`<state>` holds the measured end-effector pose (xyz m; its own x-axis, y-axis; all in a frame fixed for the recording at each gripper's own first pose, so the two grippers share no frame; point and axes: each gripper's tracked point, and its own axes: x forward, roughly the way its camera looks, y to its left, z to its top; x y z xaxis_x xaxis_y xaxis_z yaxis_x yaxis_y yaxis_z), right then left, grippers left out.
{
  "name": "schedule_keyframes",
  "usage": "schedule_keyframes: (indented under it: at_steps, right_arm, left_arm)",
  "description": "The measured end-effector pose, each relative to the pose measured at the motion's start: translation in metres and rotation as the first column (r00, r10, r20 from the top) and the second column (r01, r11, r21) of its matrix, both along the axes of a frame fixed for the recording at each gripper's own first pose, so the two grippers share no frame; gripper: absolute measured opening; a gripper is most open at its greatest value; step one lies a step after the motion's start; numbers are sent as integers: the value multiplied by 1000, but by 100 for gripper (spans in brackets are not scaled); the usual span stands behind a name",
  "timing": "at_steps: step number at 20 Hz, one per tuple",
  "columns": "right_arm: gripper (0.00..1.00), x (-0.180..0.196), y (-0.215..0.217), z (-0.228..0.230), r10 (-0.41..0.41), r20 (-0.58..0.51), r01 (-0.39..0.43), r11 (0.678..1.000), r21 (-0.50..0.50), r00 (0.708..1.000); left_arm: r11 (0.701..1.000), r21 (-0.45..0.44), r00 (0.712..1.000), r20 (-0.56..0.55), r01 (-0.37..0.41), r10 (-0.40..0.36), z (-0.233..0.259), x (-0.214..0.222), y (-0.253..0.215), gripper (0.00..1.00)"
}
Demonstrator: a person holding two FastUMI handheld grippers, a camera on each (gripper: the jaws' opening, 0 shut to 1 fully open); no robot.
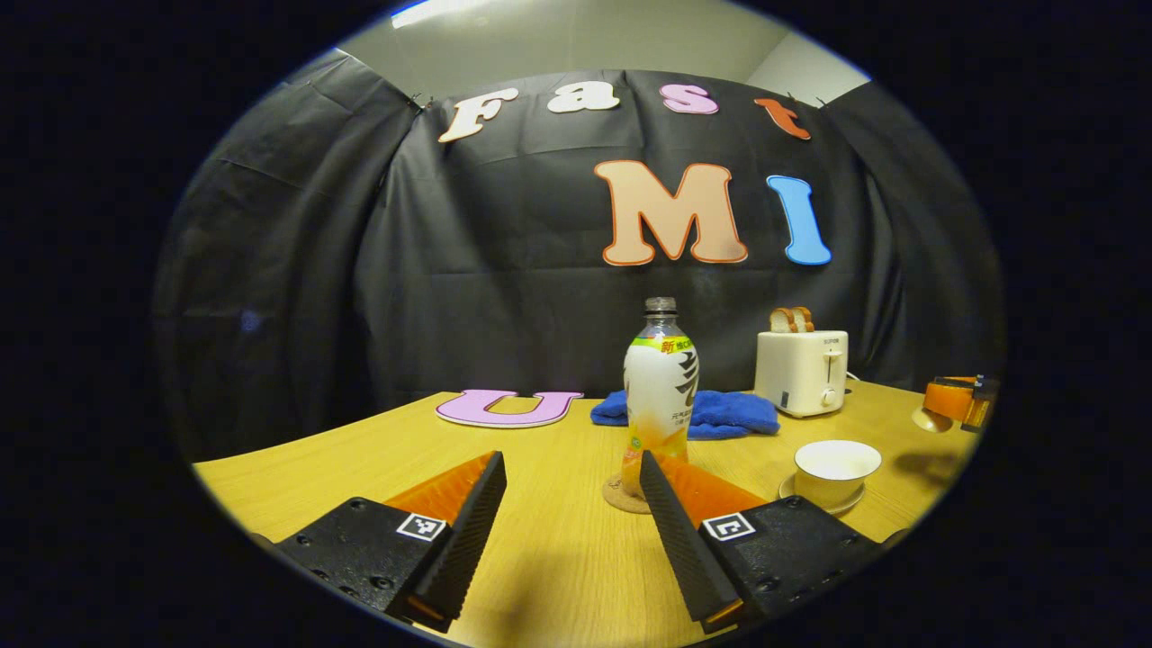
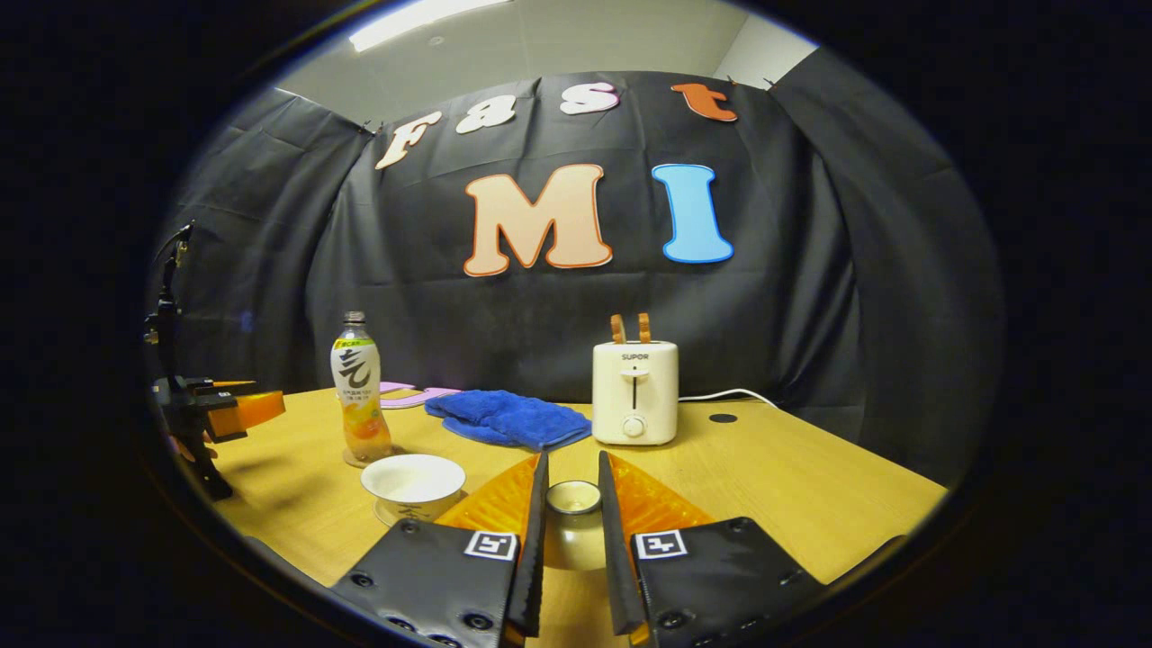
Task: Open the teacup lid with one hand, grasp the water bottle and pour water into the teacup with the other hand; after pouring, place the water bottle on the coaster and then close the teacup lid.
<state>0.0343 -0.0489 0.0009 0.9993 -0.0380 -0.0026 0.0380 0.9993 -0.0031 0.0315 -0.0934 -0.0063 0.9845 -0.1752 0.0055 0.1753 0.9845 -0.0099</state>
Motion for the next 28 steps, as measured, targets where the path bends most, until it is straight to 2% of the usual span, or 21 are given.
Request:
schedule_keyframes:
  at_steps: [10,15,28]
  right_arm:
    - [33,34,83,-5,144,-9,-144,990,7,989]
    - [34,45,118,-8,230,-20,-230,973,13,973]
    - [34,62,133,-28,262,-143,-263,965,12,955]
  left_arm:
    - [1000,0,1000,-3,-22,22,-2,-1,5,88]
    - [1000,0,1000,-3,-22,22,-2,-1,4,88]
    - [1000,0,1000,-4,-20,20,-2,-2,3,88]
